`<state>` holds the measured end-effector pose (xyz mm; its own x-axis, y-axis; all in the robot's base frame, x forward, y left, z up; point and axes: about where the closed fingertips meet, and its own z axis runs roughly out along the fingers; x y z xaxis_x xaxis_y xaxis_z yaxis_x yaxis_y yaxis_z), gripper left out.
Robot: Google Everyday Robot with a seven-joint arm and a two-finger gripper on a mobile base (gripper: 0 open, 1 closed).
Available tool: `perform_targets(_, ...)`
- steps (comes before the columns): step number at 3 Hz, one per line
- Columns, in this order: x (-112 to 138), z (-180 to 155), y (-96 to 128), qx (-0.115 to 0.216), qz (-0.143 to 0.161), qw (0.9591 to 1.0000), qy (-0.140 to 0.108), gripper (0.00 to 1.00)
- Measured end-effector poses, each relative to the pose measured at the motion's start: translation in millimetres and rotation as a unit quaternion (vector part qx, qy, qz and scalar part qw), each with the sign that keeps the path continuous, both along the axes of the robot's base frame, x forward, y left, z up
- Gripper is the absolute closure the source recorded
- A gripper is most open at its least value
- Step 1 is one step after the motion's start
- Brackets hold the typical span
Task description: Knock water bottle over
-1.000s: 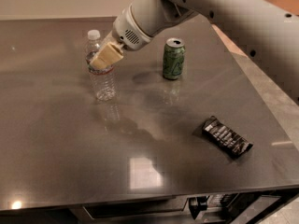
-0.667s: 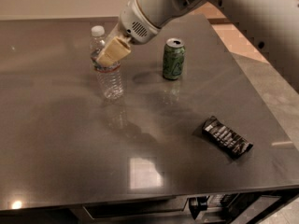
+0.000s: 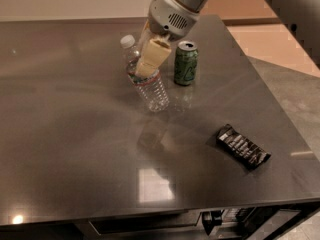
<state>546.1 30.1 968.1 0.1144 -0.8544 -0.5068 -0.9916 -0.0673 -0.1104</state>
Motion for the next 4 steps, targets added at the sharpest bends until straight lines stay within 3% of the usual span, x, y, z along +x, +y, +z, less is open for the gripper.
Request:
perform_targets(1,-19,-19,-32,-0.084,0.049,0.9953,0.001,1.00)
perform_targets(2,-29,-34,-54,-0.159,0.093,0.9827,-0.020,1.00)
perform_targets(3,-30,-43,-65,-0.230,0.135,0.9625,-0.052,1.00)
perform_targets(4,-35,-50,-68,-0.286,0.175,0.9387,-0.079,1.00)
